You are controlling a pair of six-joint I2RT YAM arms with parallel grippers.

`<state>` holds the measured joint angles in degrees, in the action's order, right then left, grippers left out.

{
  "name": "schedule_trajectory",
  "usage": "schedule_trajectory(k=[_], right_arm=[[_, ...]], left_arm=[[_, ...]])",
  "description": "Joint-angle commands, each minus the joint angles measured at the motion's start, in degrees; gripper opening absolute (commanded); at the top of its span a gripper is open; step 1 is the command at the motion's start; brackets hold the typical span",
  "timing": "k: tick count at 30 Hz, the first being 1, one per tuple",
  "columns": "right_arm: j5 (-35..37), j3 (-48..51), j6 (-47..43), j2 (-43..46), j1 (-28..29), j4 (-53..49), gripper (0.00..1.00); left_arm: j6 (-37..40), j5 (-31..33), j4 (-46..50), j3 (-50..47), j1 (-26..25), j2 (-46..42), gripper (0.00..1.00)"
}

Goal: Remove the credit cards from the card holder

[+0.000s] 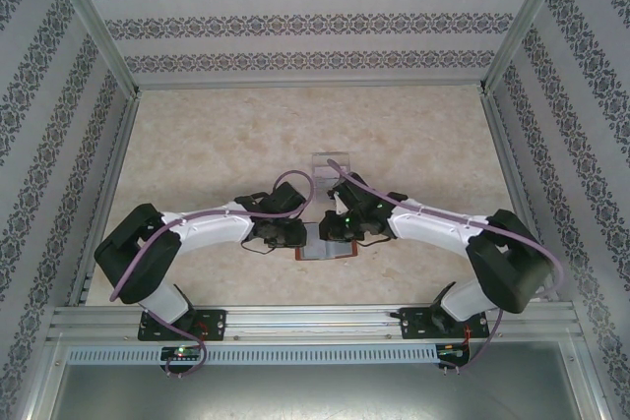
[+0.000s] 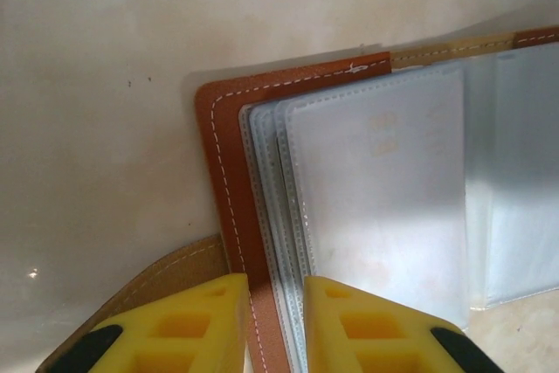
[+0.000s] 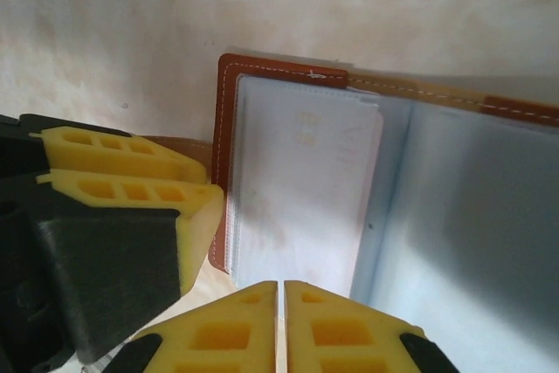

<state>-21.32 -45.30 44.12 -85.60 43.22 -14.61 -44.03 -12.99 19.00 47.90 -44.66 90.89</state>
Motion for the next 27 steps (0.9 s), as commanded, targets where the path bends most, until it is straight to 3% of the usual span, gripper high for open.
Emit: schedule_trajectory(k=[1, 12, 27], right_arm=[[-3.0, -2.3, 2.4, -2.1, 0.7, 2.5, 0.11], [-3.9, -4.2, 3.3, -7.4, 1.3, 2.7, 0.10], [-1.3, -5.8, 1.2, -9.9, 1.3, -2.3, 0.21]], left_arm=[[-0.9, 1.3, 1.2, -1.1, -0.2, -1.0, 0.22], [-0.9, -0.7, 0.3, -1.1, -0.2, 1.8, 0.20], [-0.4, -1.1, 0.8, -0.7, -0.2, 2.2, 0.20]])
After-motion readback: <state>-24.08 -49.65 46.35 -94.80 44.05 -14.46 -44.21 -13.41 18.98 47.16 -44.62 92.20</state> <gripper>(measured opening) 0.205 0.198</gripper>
